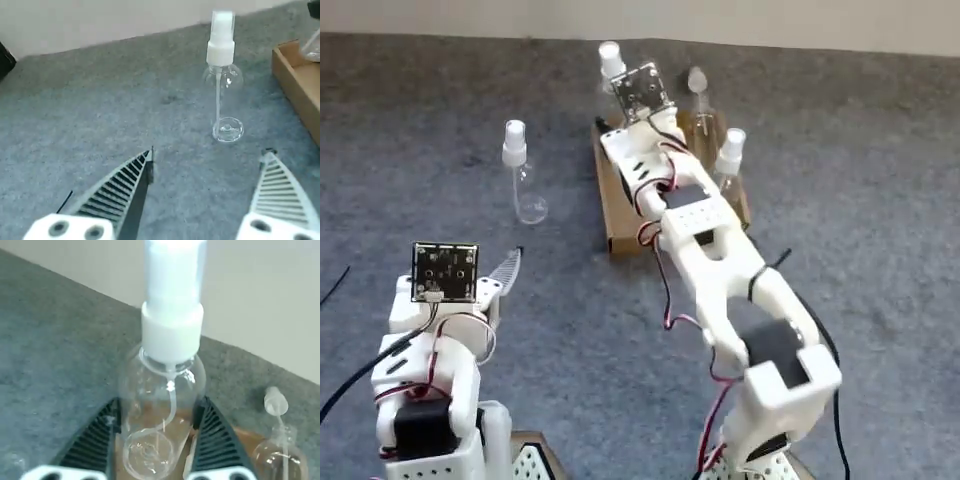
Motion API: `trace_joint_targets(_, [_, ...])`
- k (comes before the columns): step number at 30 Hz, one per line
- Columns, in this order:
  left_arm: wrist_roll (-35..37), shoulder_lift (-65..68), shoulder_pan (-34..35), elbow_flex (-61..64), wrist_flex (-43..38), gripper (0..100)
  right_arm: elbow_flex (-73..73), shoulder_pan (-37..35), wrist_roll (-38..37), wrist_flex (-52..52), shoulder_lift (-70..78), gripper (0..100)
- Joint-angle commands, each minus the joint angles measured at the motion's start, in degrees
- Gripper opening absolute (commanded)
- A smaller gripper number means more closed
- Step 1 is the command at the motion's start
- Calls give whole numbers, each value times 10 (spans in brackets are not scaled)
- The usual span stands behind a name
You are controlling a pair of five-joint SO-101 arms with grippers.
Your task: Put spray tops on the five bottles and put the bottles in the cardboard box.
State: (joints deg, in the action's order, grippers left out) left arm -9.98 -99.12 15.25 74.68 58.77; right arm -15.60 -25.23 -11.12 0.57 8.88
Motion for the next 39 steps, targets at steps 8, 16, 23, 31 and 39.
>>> trace_joint_targets(8, [6, -7, 7, 5, -24, 301, 42, 16, 18, -136, 124, 5])
trace_joint_targets(16, [6, -7, 7, 11, -24, 301, 42, 15, 17, -189, 170, 5])
trace_joint_targets(23, [6, -7, 7, 11, -24, 301, 47, 8, 15, -189, 175, 6])
trace_joint_targets(31, [6, -7, 7, 11, -24, 301, 50, 0, 15, -184, 174, 93])
trace_joint_targets(39, [6, -7, 7, 11, -24, 301, 50, -10, 14, -183, 171, 139])
